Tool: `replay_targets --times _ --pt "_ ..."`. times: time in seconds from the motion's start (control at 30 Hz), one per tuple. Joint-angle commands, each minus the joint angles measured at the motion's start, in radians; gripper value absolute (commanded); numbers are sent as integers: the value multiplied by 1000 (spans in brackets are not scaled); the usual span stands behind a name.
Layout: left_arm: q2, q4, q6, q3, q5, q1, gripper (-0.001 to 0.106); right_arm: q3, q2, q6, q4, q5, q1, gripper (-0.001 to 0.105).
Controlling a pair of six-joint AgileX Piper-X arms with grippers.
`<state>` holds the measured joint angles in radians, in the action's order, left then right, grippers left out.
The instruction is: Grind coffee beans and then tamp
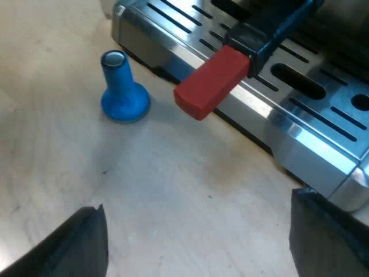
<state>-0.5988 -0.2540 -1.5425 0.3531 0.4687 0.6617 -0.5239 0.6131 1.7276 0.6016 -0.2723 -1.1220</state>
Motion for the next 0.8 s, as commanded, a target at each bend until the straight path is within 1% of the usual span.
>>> replay_targets --times 0.03,0.1,0.17,0.23,0.3,0.4,0.5,0.6,0.63,0.7,0.73,0.8 --pt "5 21 -10 2 -79 37 68 -7 21 -13 -59 -89 -31 67" --pt "5 21 -27 2 -84 37 68 -7 51 -27 -93 -146 -60 67" --pt "5 21 -44 2 -83 37 68 -7 69 -26 -107 -167 -73 67" --pt "5 21 -56 2 -83 37 68 -7 104 -45 -131 -182 -92 67" --pt "5 21 -56 2 -83 37 68 -7 142 -112 -148 -203 -107 67" --pt "5 21 -56 2 -83 37 68 -7 173 -188 -155 -251 -120 67" --pt "5 21 -56 2 -83 37 68 -7 188 -202 -170 -283 -136 63" --pt "5 21 -56 2 -83 37 68 -7 201 -251 -195 -373 -183 56" --pt "5 21 -56 2 -83 37 68 -7 201 -257 -195 -382 -186 55" --pt "5 21 -56 2 -75 37 68 7 201 -310 -213 -443 -220 55" --pt "5 21 -56 2 -74 37 68 13 201 -321 -223 -457 -232 55" --pt "5 21 -56 2 -74 37 68 42 201 -363 -256 -499 -258 55"
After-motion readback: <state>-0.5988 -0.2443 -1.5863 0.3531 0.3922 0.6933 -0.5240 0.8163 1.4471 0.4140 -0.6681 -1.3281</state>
